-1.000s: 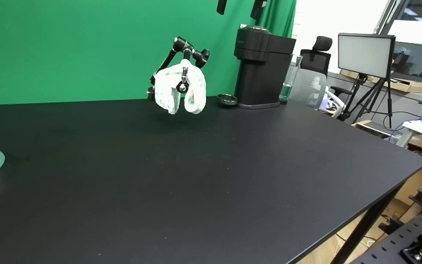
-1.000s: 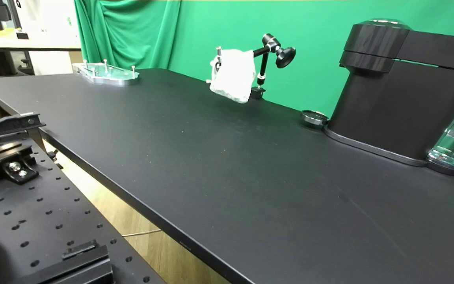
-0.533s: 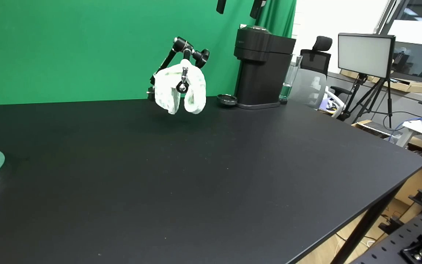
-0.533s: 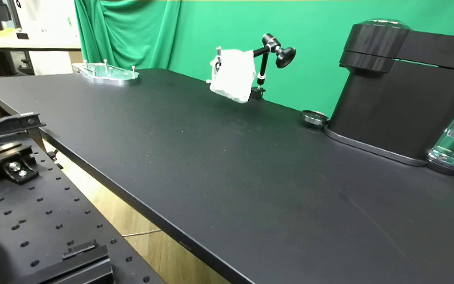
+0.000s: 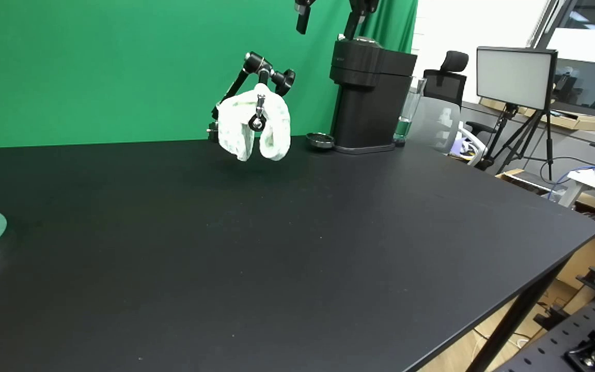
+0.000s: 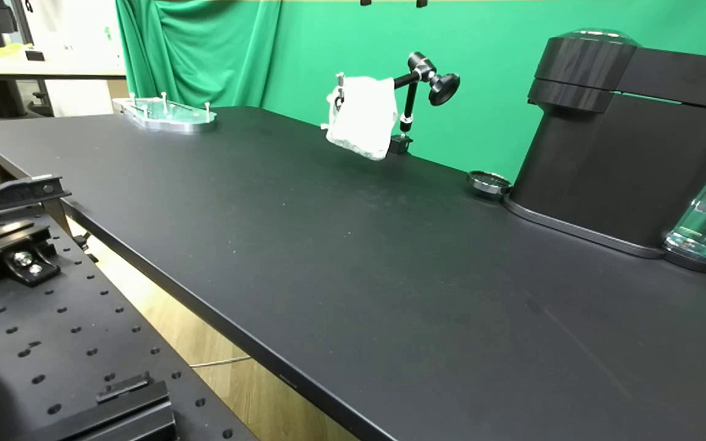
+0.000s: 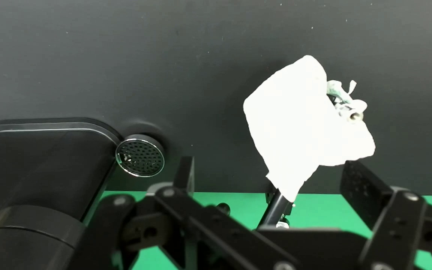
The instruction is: Place the white cloth on the table
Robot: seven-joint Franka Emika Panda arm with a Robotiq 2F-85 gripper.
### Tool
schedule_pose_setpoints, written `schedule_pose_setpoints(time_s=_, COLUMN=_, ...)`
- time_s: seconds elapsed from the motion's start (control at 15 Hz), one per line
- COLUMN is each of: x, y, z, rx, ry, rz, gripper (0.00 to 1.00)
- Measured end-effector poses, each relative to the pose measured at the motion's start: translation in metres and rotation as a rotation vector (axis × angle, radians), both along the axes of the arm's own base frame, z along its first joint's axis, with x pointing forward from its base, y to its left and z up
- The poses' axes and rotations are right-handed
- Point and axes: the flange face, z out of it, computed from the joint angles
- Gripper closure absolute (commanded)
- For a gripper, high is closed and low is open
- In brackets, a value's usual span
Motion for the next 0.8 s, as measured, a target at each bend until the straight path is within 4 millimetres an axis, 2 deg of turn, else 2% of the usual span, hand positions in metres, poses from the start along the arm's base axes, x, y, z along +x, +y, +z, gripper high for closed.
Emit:
schedule_pose_setpoints(time_s=0.47, x=0.054, y=0.041, z=-0.060, rx=0.027, ry=0.018, rz=0.021, gripper=0.00)
schedule_pose_setpoints(time_s=0.73, x=0.079, y=0.062, z=-0.081, rx=0.033, ry=0.029, rz=0.045, gripper=0.00)
schedule_pose_setpoints(time_s=0.8, x=0.084, y=0.065, z=-0.085, rx=0.034, ry=0.031, rz=0.049, gripper=0.05)
